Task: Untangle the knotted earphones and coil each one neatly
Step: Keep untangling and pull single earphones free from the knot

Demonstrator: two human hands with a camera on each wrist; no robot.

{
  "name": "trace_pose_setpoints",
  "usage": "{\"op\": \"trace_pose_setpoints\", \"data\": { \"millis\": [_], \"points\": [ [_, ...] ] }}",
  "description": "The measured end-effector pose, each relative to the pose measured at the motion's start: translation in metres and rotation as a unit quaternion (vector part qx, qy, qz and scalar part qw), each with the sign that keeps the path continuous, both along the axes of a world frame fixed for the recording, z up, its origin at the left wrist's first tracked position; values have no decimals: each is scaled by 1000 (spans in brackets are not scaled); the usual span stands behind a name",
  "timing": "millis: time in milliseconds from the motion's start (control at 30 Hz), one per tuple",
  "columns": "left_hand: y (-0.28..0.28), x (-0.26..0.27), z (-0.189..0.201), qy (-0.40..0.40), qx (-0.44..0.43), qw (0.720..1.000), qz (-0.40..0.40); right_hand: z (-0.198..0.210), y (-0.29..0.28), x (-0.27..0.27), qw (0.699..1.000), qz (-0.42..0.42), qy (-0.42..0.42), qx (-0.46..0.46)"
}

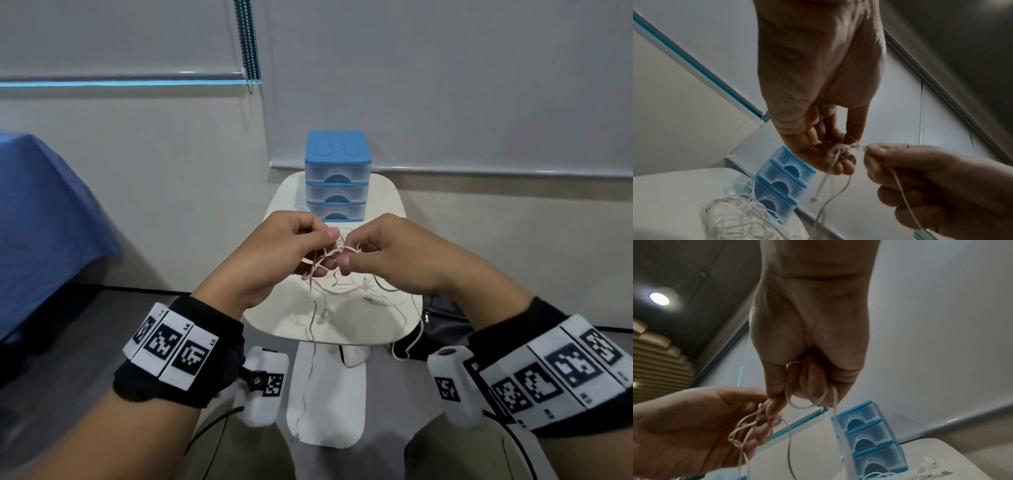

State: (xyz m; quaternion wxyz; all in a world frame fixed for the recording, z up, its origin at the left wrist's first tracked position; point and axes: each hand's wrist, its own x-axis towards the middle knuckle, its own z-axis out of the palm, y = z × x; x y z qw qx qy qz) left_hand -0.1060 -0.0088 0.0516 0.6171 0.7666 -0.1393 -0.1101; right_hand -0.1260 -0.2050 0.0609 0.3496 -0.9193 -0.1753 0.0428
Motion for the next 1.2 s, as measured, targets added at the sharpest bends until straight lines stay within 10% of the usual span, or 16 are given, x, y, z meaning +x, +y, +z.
{"op": "trace_pose_setpoints", "data": {
  "millis": [400, 600, 1200],
  "points": [
    [23, 12, -2, -9, 34, 999, 15, 14, -34, 3, 966, -66, -3, 252],
    [13, 8, 6, -9, -25, 1000, 10, 4, -26, 7, 970, -171, -67, 157],
    [4, 2, 1, 5, -67, 998, 14, -27, 6, -2, 966, -68, -140, 208]
  ]
}}
